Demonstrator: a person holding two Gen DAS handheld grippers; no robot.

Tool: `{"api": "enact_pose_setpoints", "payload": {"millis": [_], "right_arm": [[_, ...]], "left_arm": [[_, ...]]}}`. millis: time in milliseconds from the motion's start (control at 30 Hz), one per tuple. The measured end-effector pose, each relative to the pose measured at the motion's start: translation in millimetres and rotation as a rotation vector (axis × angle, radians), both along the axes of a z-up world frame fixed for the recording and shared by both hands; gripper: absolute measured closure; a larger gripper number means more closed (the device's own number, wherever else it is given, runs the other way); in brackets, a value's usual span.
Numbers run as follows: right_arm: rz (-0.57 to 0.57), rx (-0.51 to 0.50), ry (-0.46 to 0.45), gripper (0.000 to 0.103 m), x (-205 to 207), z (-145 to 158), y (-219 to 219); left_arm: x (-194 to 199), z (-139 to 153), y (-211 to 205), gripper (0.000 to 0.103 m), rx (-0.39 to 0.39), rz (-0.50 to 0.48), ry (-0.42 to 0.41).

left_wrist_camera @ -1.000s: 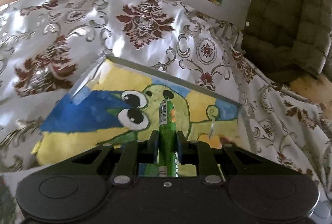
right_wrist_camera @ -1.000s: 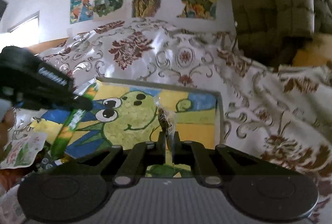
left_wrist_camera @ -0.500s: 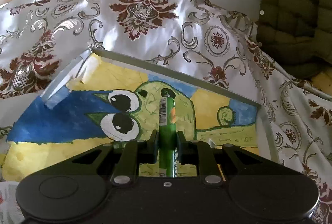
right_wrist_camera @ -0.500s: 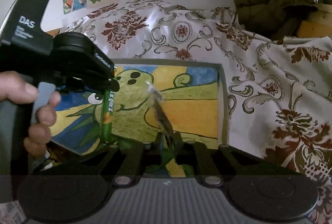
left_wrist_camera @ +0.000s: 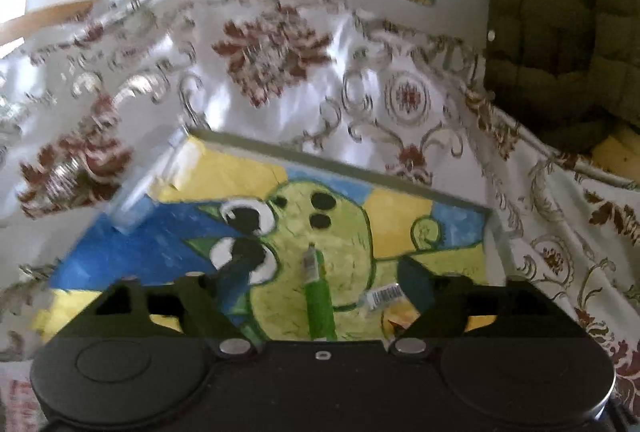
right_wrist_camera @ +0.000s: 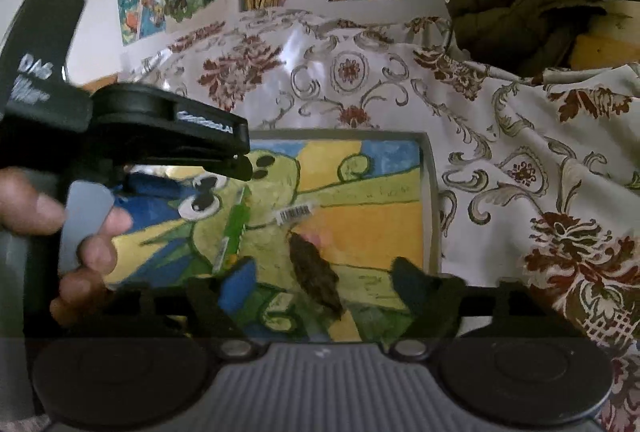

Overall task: Organize snacks
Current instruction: 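Release the green stick onto the tray with the left tool while the right tool drops the brown snack there, then withdraw both tools from the tray back over the snack pile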

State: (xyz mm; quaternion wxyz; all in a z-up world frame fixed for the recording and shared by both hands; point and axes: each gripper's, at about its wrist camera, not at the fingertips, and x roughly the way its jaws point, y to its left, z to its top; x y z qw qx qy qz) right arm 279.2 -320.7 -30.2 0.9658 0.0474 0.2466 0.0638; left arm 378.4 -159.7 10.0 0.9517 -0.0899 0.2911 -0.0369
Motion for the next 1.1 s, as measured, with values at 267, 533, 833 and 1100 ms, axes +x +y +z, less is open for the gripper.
{"api": "enact_pose_setpoints", "payload": {"millis": [267, 533, 833, 1100], "right_arm": [[-0.027, -0.041, -0.079, 0.000, -19, 18, 12], [-0.016, -0.088, -0.131, 0.000, -68, 32, 25], [0.012, -0.107, -0.171, 0.000, -116, 49, 39], [-0.111, -0.074, -0.149, 0.000, -162, 57, 41]], "left_arm": [[-59, 37, 35, 0.001, -0.014, 0.038, -0.112], [-127, 52, 78, 0.001, -0.028, 0.110, -0.144], [-209, 42, 105, 0.001, 0.054, 0.082, -0.133], [-263, 31, 122, 0.001, 0.071, 0.063, -0.127]]}}
